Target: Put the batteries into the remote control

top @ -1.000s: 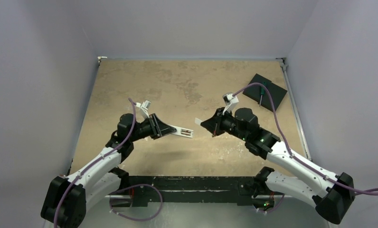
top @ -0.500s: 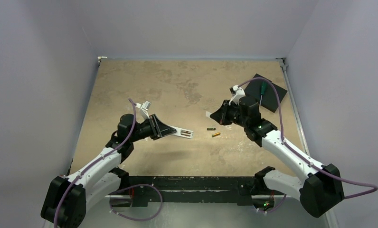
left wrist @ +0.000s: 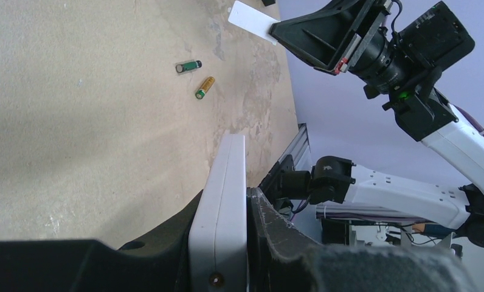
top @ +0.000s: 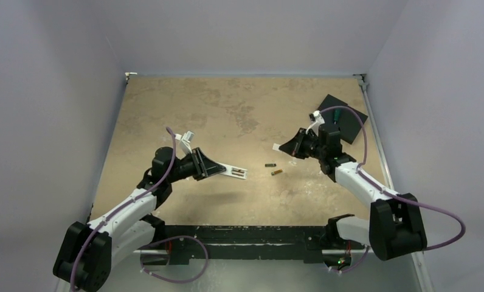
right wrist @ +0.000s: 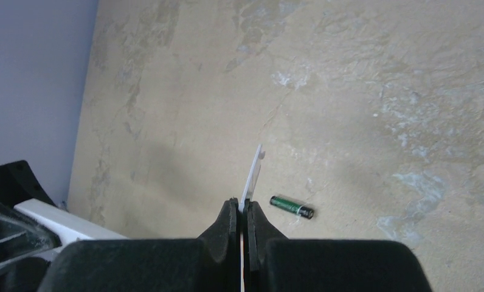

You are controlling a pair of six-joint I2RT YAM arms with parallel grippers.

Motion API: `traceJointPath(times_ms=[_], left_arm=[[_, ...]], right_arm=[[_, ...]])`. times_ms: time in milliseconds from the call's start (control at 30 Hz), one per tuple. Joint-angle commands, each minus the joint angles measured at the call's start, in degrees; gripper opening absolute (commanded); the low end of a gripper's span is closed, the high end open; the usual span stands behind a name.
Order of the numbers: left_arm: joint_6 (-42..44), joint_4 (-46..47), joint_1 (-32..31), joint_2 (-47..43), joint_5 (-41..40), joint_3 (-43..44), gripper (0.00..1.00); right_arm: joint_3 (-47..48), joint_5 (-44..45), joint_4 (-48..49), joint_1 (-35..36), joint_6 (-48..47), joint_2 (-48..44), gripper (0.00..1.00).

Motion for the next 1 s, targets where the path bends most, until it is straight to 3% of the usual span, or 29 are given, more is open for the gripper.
traceJointPath(times_ms=[0,400,967], left_arm=[[-0.55,3.95,0.05,0.32,0.85,-0.94,0.0],[-0.54,3.96,0.05,0.04,1.01,-1.4,0.0],[-0.14,4.44,0.05,0.77,1.65,-1.4,0.0]], right_arm=[[-2.02,-4.58,6.81,-2.79,1.96,2.0,0.0],[-6.54,-5.28,15.59,-8.24,5.98,9.07,0.0],[-7.81,-7.47,19.23,-11.91,7.83,17.32,0.02]])
